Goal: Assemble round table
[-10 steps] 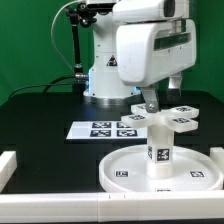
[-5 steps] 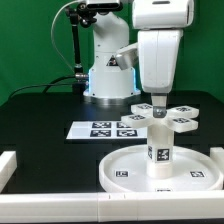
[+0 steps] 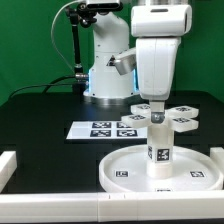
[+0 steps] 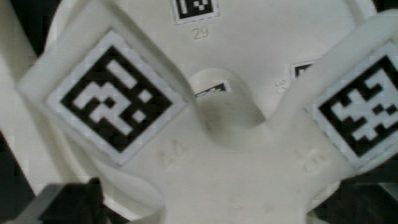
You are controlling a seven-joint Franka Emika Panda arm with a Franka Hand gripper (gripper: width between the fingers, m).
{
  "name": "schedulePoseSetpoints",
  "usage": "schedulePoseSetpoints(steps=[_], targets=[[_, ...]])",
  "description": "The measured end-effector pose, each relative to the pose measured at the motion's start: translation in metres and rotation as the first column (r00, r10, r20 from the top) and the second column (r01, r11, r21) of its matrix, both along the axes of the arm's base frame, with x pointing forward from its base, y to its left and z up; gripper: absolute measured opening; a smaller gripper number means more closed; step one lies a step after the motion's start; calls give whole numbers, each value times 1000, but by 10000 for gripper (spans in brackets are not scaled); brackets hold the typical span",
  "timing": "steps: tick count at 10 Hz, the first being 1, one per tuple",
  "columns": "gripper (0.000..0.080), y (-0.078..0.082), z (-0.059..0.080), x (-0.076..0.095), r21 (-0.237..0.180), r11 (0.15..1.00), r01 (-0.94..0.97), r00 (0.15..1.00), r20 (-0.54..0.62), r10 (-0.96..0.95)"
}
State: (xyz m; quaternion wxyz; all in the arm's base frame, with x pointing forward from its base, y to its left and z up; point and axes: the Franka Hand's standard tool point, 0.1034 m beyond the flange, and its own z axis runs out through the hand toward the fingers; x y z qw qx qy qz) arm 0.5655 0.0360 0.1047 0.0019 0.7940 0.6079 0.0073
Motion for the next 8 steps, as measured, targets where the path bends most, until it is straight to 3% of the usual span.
schedulePoseSetpoints(steps=[5,7,8], targets=[[649,0,-4,-1,-2,1000,23,1000,-7,-23],[441,-5,-5,-1,-4,1000,24,1000,-10,-24],[441,-8,-4,-1,-10,1000,10,1000,-12,-10]])
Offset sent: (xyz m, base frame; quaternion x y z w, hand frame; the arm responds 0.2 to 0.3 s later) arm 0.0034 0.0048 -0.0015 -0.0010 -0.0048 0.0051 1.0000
